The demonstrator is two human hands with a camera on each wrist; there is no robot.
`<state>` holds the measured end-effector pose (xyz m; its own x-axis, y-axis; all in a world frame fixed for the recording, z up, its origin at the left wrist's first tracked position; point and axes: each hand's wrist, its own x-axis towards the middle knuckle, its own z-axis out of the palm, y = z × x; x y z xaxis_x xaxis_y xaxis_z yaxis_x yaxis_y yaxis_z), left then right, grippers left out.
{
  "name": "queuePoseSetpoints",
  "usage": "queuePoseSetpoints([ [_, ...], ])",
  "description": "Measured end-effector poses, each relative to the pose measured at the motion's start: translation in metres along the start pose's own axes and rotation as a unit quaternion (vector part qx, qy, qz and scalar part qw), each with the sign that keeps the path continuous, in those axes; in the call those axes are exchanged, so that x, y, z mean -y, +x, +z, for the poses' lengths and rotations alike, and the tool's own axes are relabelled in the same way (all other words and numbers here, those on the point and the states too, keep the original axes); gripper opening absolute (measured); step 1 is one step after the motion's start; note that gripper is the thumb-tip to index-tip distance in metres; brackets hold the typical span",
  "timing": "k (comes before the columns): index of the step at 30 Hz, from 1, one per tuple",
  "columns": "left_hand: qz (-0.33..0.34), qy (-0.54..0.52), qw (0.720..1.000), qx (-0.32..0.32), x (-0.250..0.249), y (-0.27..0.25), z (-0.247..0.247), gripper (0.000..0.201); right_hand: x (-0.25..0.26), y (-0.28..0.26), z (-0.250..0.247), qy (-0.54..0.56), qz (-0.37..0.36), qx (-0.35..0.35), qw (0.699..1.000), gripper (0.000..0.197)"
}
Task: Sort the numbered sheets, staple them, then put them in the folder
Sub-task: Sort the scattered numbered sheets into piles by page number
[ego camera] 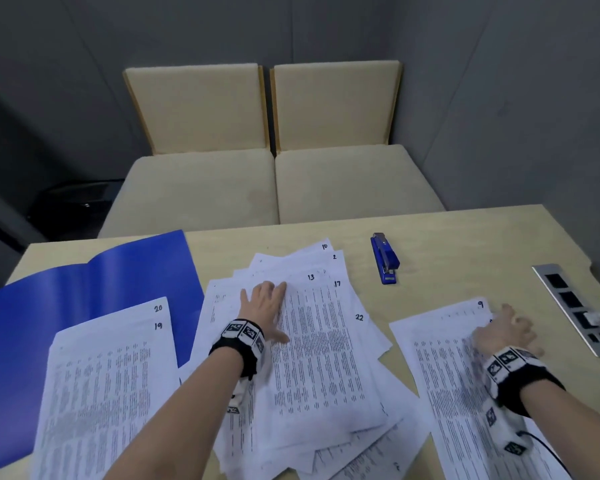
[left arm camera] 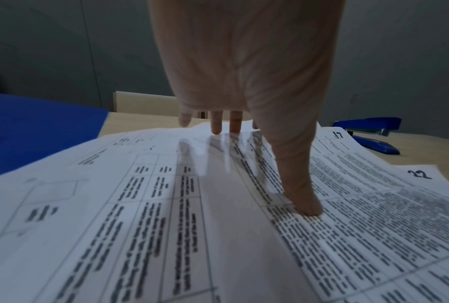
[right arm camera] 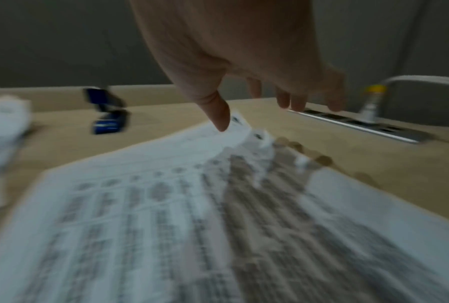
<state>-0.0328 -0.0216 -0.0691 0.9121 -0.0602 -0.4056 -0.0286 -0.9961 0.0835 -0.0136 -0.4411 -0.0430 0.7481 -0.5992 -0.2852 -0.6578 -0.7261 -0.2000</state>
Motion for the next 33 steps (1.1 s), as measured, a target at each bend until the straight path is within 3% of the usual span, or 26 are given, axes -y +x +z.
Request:
queuePoseSetpoints([
  [3,0.007,0.002,1.0,-0.016,-0.001,-0.004,0.0,0.119,0.045,-0.037,0.019,0.049,-0.162,-0.005,0.986,0.048],
  [6,0.019,0.004,0.999,-0.048,-0.002,-0.011,-0.001,0.115,0.084,-0.087,0.049,0.165,-0.269,0.1,0.944,0.029],
  [9,0.034,-0.011,0.995,-0.091,-0.005,-0.021,0.002,0.099,0.107,-0.124,0.074,0.187,-0.273,0.182,0.926,0.035],
  [13,0.045,-0.109,0.979,-0.166,-0.004,-0.036,0.007,0.035,0.118,-0.132,0.086,0.198,-0.218,0.167,0.941,0.06],
  [15,0.053,-0.153,0.973,-0.164,-0.001,-0.043,0.009,0.02,0.12,-0.128,0.085,0.188,-0.201,0.164,0.947,0.062],
  [19,0.091,-0.16,0.972,-0.145,0.005,-0.051,0.011,0.018,0.122,-0.128,0.082,0.104,-0.229,0.154,0.956,0.018],
  [22,0.096,-0.168,0.973,-0.13,0.012,-0.057,0.005,0.021,0.116,-0.134,0.092,0.106,-0.245,0.17,0.949,0.039],
  [25,0.027,-0.207,0.968,-0.138,0.029,-0.059,0.01,0.027,0.107,-0.143,0.103,0.075,-0.254,0.215,0.94,0.036],
  [28,-0.041,-0.178,0.975,-0.129,0.052,-0.06,0.023,0.03,0.102,-0.15,0.109,0.047,-0.249,0.222,0.941,0.035],
  [33,-0.039,-0.093,0.993,-0.067,0.066,-0.058,0.032,0.073,0.099,-0.16,0.106,0.062,-0.241,0.222,0.943,0.035],
])
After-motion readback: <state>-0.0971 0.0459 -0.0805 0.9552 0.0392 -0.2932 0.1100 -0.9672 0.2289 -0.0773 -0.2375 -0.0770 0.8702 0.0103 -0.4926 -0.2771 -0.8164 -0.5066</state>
